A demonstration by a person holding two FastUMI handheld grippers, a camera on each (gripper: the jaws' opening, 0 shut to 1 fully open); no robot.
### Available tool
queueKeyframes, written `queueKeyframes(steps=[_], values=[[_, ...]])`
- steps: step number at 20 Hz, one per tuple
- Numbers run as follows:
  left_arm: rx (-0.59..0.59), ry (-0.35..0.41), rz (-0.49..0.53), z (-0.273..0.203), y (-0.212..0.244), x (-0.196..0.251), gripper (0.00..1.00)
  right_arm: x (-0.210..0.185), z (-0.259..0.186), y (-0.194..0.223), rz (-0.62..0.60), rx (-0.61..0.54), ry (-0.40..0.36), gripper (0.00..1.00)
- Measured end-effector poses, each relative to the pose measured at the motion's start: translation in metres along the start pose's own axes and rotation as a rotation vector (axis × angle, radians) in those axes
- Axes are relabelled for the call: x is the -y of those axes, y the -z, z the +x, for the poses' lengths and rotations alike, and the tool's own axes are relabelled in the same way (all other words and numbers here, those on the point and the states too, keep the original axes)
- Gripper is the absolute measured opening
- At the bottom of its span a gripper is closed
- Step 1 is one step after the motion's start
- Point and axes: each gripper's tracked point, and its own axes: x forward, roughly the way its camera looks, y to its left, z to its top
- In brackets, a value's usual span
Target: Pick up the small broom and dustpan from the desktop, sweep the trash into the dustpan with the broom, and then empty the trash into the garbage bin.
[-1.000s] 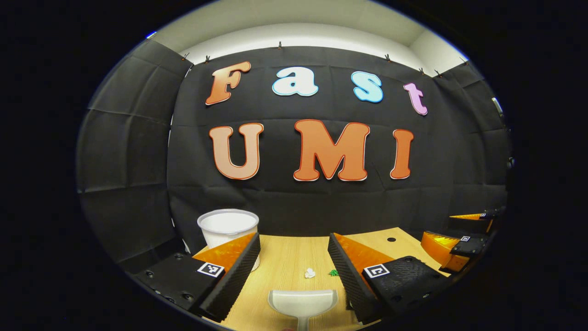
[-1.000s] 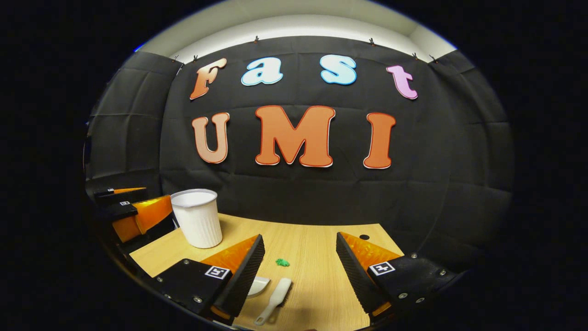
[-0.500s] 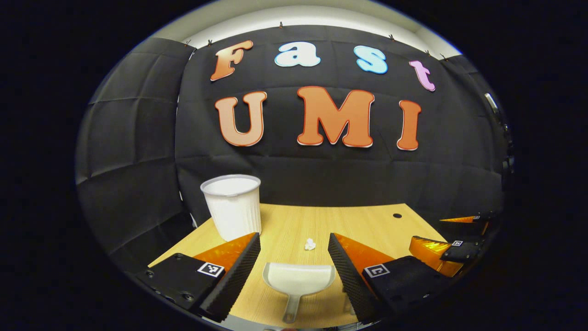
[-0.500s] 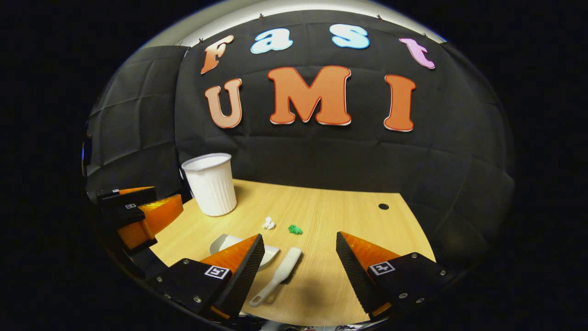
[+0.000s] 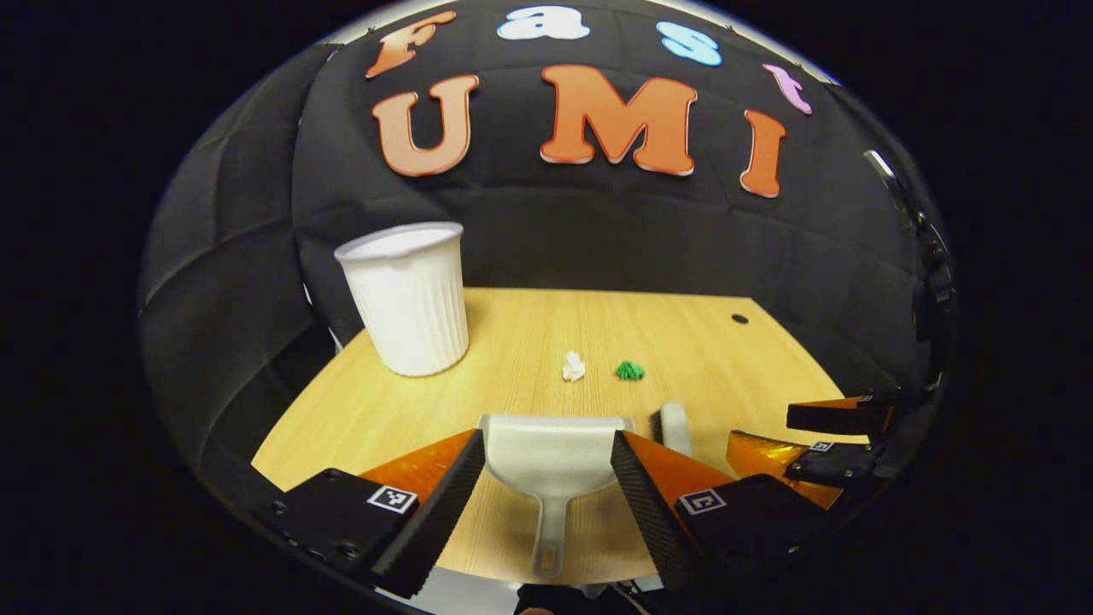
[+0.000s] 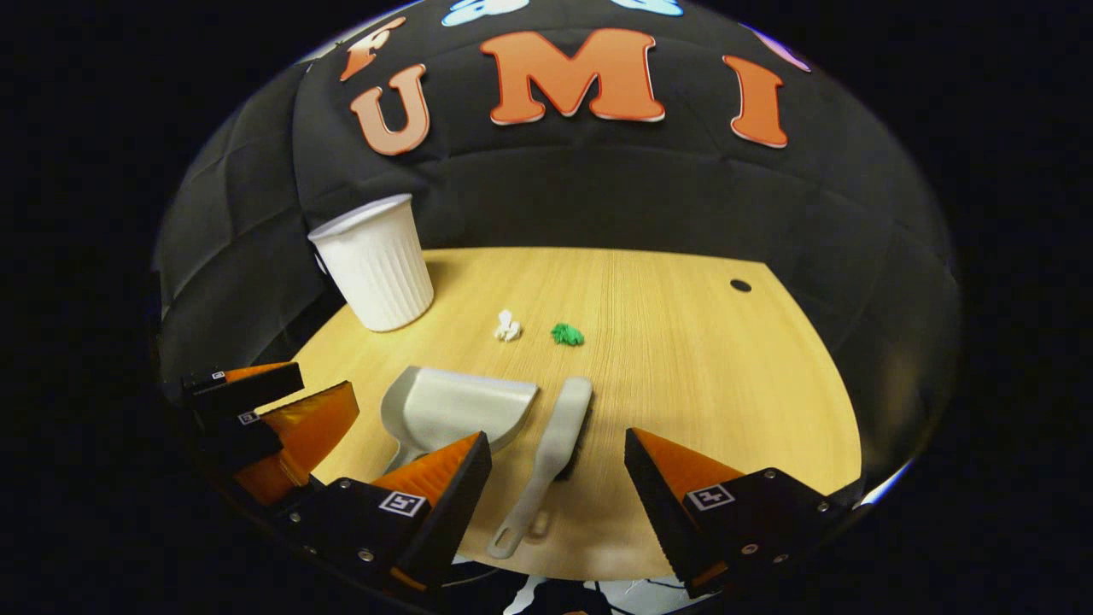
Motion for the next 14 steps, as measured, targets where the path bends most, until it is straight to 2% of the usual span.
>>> queueKeyframes(steps=[6, 14], values=[[-0.242, 0.041, -0.037, 0.029, 0.060, -0.007, 0.95, -0.011, 0.034, 0.042, 0.002, -0.178, 0.032, 0.95], [-0.445, 0.085, -0.057, 0.045, 0.100, -0.003, 0.97, -0.012, 0.053, 0.067, 0.037, -0.315, 0.056, 0.95]])
